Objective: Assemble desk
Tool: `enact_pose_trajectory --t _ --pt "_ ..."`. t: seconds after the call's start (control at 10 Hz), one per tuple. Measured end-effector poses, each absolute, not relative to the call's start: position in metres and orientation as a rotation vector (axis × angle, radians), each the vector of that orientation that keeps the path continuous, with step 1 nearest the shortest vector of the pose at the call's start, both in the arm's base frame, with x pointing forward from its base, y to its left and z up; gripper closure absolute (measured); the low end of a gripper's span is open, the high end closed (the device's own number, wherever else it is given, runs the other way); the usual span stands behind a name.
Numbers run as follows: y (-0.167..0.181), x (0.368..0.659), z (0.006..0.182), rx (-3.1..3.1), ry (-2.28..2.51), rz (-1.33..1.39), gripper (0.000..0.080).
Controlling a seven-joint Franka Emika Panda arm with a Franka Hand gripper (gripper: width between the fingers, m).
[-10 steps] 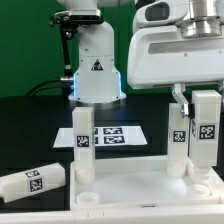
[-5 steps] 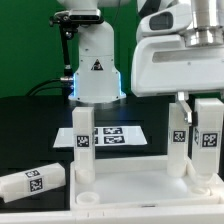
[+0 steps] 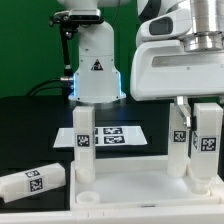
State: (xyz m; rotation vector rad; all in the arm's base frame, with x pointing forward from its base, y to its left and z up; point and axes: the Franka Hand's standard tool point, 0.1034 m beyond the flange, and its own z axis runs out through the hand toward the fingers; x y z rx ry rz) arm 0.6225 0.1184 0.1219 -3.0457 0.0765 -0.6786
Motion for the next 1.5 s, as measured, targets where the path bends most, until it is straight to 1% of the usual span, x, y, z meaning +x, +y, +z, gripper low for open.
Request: enact_pose_trajectory --t 0.4,0.9,1.1,1.5 --pt "0.114 0.625 0.122 -3.042 0.080 -0.702 0.0514" --pt "0.113 0.621 0.108 -3.053 0.072 -0.692 0.0514" --pt "0.115 0.624 0.107 -3.040 0.072 -0.737 0.0514" --pt "0.115 0.624 0.108 -3.045 0.081 -0.744 0.0514"
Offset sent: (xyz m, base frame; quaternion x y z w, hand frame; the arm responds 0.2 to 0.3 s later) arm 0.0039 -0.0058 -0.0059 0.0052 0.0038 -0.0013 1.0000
